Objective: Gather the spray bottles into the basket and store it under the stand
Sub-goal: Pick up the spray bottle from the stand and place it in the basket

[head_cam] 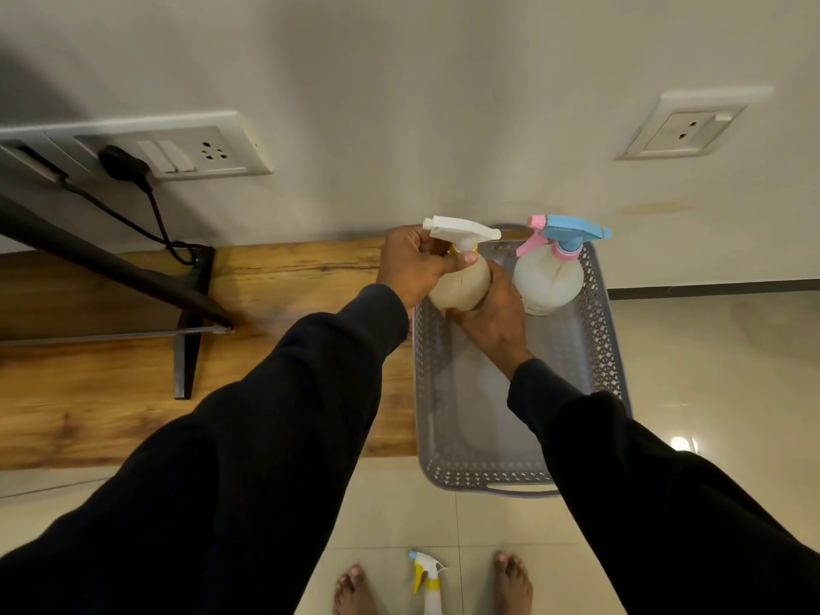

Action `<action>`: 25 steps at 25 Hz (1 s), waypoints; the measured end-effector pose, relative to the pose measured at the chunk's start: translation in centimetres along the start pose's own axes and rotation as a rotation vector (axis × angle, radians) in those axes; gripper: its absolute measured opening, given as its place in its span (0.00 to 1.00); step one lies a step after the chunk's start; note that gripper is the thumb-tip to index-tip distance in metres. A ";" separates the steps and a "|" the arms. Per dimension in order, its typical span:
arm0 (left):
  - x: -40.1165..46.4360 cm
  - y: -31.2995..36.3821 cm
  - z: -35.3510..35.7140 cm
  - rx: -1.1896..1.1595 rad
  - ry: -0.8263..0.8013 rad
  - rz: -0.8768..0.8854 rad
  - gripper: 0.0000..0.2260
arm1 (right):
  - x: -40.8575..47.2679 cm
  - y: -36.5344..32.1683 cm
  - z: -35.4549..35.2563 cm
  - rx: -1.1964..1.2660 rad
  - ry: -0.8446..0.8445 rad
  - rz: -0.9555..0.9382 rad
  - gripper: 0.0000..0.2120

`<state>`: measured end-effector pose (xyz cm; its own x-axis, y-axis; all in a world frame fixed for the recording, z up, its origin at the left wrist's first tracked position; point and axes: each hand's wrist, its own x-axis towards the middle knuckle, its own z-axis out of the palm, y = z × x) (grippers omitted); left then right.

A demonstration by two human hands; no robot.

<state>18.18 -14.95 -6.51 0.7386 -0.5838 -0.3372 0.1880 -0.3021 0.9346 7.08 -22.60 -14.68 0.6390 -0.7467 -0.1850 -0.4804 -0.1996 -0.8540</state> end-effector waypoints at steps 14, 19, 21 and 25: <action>-2.6 0.3 -1.3 0.045 -0.007 -0.002 0.32 | -1.6 -0.7 -1.1 0.018 -0.020 0.078 0.41; -7.1 1.4 -3.6 0.132 0.052 -0.033 0.40 | -5.6 -1.4 -3.5 0.024 -0.041 0.090 0.46; -10.1 1.8 -4.4 0.180 0.065 -0.029 0.42 | -8.2 -2.7 -4.8 0.067 -0.036 0.101 0.47; -16.1 1.7 -5.2 0.246 0.076 -0.048 0.44 | -14.1 -6.0 -7.9 0.101 -0.017 0.056 0.43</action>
<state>9.99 -2.13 1.06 0.7805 -0.5091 -0.3627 0.0677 -0.5080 0.8587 -3.80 -15.94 -3.13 0.6236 -0.7436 -0.2410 -0.4529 -0.0924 -0.8868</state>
